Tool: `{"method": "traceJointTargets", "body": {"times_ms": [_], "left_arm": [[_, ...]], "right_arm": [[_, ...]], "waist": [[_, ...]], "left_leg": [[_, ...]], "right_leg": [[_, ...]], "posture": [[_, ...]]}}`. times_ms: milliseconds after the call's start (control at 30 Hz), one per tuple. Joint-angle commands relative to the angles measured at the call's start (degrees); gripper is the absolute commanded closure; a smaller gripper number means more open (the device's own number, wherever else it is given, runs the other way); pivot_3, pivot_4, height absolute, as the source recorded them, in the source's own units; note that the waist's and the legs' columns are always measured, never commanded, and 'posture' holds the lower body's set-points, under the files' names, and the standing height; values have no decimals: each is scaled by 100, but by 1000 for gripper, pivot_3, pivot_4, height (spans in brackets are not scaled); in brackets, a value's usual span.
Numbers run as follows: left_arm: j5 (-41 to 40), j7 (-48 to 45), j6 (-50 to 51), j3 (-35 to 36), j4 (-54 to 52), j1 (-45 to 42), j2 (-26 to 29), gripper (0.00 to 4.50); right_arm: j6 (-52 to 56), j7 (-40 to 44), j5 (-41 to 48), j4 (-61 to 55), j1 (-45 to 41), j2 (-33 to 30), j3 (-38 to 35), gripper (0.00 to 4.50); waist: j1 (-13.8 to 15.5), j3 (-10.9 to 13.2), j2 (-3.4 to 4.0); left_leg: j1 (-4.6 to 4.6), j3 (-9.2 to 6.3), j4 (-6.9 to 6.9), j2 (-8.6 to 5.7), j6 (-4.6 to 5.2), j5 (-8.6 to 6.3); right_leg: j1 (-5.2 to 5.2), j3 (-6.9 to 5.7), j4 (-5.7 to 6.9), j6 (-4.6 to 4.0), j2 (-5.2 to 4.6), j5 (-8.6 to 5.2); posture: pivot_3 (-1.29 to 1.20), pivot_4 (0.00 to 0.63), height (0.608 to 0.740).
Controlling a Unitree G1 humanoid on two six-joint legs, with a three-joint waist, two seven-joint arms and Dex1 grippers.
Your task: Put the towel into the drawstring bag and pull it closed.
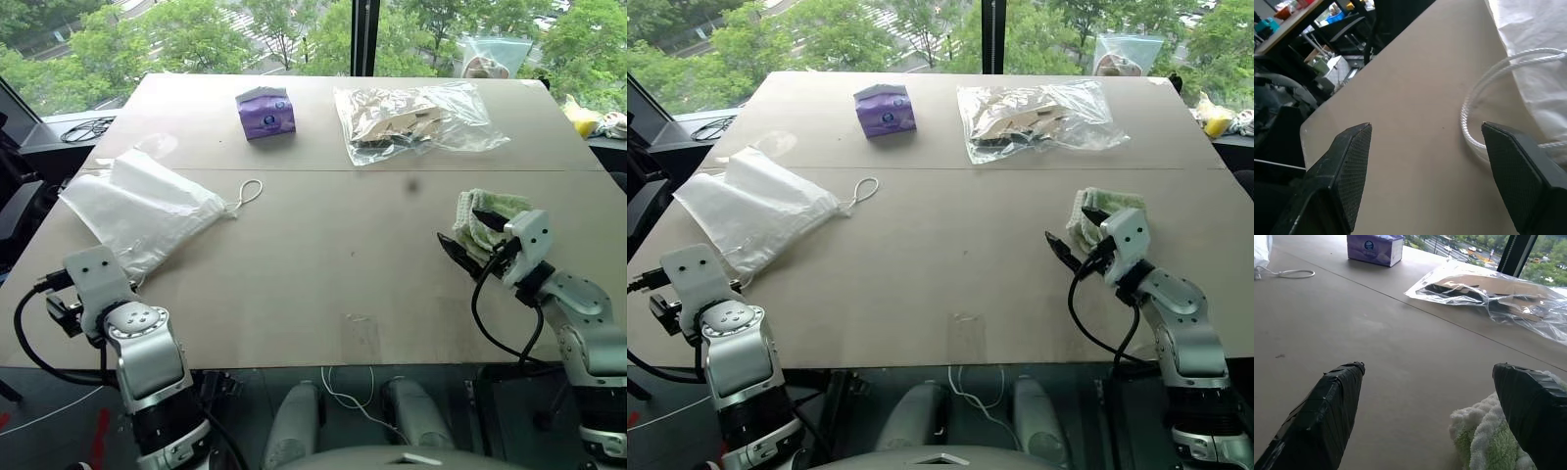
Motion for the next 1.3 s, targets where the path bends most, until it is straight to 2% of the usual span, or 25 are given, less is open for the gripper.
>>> {"method": "traceJointTargets", "body": {"times_ms": [33,167,267,433,533,1133,1200,1300], "left_arm": [[617,-1333,-1390,-2019,-206,138,1213,968],[827,-1630,-1537,-2570,-18,299,1462,968],[919,-1678,-1578,-2677,119,426,1531,968],[871,-1570,-1718,-2458,440,592,1625,968],[832,-1374,-1784,-2205,618,626,1623,968],[339,-1275,-2736,-1636,1686,138,1851,968],[309,-1322,-2792,-1646,1773,34,1927,1498],[246,-1412,-2821,-1671,1839,-86,1969,2530]], "right_arm": [[-71,-17,25,-215,-48,61,38,0],[-91,-26,-2,-211,-82,100,92,0],[-78,-20,48,-305,-59,128,106,0],[155,535,688,-816,118,84,219,0],[515,859,1068,-1167,245,-38,363,0],[620,975,1081,-1269,282,-84,619,0],[599,958,1064,-1252,275,-69,613,0],[575,929,1060,-1240,266,-44,589,0]], "waist": [[78,-3,1],[19,-5,5],[-28,-5,5],[-16,-4,6],[-15,-4,6],[7,-4,5],[6,-4,5],[7,-4,5]], "left_leg": [[0,1,7,-2,-1,1],[1,22,0,-4,1,-1],[1,20,-33,0,1,-1],[1,11,-46,6,1,-1],[1,13,-38,4,1,-1],[2,10,-12,3,1,-1],[2,10,-11,3,1,0],[1,10,-11,2,1,-1]], "right_leg": [[3,0,1,-3,-2,-2],[0,15,-8,-3,-12,-2],[-15,14,-7,-19,-9,11],[-21,7,-6,10,-2,7],[-16,7,-8,-8,-6,-5],[-7,1,1,-7,-9,-5],[-7,1,2,-7,-9,-5],[-7,1,2,-7,-9,-4]], "posture": [[0,150,740],[0,150,740],[0,150,740],[0,150,740],[0,150,740],[0,150,740],[0,150,740],[0,150,740]]}}
